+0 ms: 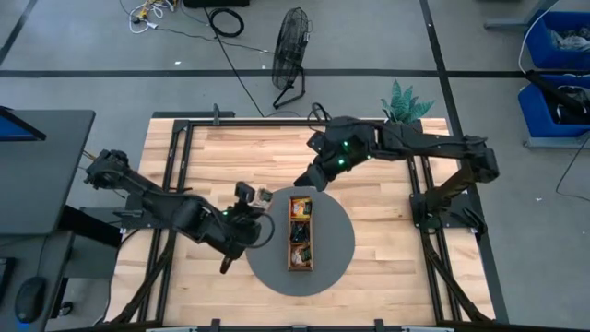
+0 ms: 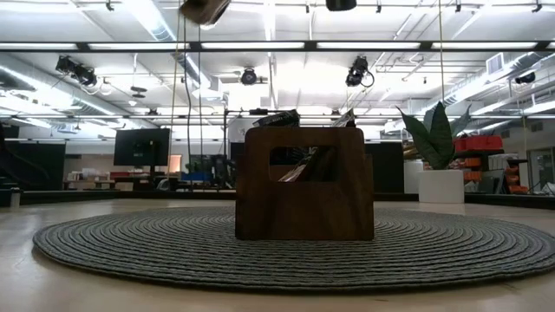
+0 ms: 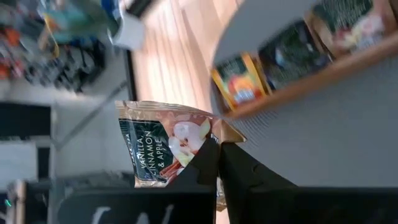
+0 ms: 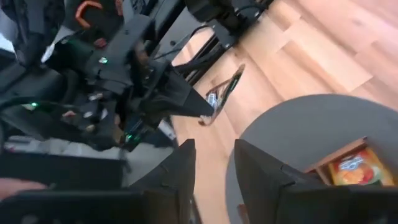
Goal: Pick & Place Tea
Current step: Put the brown tea bag into the bottom section of the wooden organizer
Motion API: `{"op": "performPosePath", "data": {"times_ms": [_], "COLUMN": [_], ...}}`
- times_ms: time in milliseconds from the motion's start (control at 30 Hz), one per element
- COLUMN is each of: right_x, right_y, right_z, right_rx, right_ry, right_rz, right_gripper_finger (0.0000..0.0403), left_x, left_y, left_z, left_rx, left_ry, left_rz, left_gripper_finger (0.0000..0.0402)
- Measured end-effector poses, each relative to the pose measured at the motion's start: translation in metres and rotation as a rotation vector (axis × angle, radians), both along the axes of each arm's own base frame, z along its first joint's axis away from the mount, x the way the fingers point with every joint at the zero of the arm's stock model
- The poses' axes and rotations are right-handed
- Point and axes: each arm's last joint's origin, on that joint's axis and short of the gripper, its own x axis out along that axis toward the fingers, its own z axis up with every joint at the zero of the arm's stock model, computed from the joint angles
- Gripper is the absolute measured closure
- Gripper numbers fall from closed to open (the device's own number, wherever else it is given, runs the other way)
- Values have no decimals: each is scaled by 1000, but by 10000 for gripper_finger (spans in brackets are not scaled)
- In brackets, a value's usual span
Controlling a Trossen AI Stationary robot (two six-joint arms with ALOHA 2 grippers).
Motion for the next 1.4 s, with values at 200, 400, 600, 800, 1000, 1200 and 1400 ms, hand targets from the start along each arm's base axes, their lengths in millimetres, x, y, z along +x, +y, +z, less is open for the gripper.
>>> {"op": "performPosePath", "data": {"times_ms": [200, 400, 600, 800, 1000, 1200, 1400], "right_x": [9, 19, 29, 40, 42, 41, 43], "right_y": [-12, -12, -14, -15, -15, -15, -15], "right_z": [-5, -14, -26, -38, -36, -35, -38], "right_rx": [108, 152, 175, 195, 193, 213, 210], "right_ry": [-4, 13, 62, 79, 52, 48, 51], "right_rz": [69, 67, 42, 62, 69, 100, 103], "right_gripper_finger": [272, 233, 204, 201, 225, 288, 387], "left_x": [16, 23, 24, 24, 24, 24, 24], "left_y": [3, 9, 9, 9, 9, 8, 8], "left_z": [22, 28, 29, 29, 29, 29, 29], "left_rx": [77, 137, 166, 169, 168, 182, 152], "left_ry": [-84, -89, -90, -88, -87, -79, -98], "left_rz": [-114, -149, -176, -179, -181, -193, -170], "left_gripper_finger": [397, 396, 394, 396, 392, 392, 369]}}
